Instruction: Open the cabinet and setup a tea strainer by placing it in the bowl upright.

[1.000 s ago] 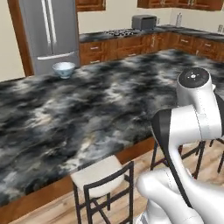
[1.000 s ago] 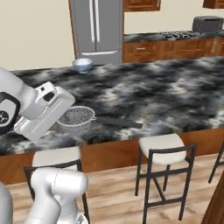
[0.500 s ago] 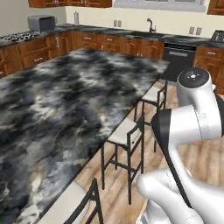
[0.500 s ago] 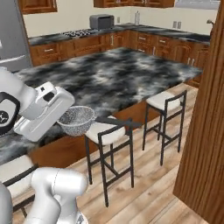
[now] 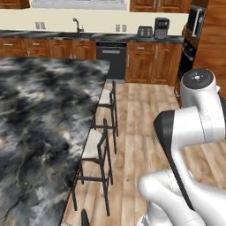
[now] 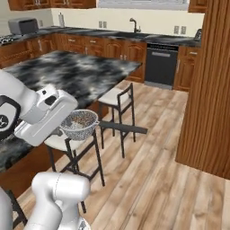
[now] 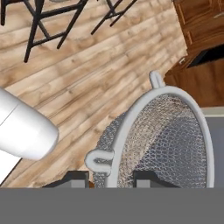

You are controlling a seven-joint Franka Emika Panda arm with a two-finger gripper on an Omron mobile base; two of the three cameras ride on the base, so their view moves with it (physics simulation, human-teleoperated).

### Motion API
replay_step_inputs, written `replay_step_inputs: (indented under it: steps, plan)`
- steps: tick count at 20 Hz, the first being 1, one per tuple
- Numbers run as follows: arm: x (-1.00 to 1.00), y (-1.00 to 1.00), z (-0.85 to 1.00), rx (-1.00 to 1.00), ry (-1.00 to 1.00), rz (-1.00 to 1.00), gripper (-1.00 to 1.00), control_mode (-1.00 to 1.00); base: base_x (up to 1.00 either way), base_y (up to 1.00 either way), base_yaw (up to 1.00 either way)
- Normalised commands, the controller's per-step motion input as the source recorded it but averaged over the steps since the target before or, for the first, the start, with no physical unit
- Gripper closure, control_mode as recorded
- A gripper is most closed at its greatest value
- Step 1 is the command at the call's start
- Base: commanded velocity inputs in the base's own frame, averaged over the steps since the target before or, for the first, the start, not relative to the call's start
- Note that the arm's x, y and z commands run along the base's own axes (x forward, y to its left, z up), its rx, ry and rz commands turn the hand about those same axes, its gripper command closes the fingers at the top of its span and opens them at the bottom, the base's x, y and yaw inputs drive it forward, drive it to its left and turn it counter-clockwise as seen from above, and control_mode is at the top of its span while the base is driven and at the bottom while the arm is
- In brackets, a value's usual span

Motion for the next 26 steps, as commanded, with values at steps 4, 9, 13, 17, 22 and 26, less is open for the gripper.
replay_step_inputs:
  steps: [4,9,13,17,22,26]
  plan:
    - [0.0,0.0,0.0,0.0,0.0,0.0,1.0,1.0,0.34,0.83,-0.32]
    - [0.0,0.0,0.0,0.0,0.0,0.0,1.0,1.0,0.5,0.52,-0.19]
    - [0.0,0.0,0.0,0.0,0.0,0.0,1.0,1.0,0.8,0.24,-0.12]
    - [0.0,0.0,0.0,0.0,0.0,0.0,1.0,1.0,1.0,0.46,-0.07]
    - [0.0,0.0,0.0,0.0,0.0,0.0,1.0,1.0,1.0,0.26,-0.03]
    - [0.0,0.0,0.0,0.0,0.0,0.0,1.0,1.0,1.0,-0.11,-0.12]
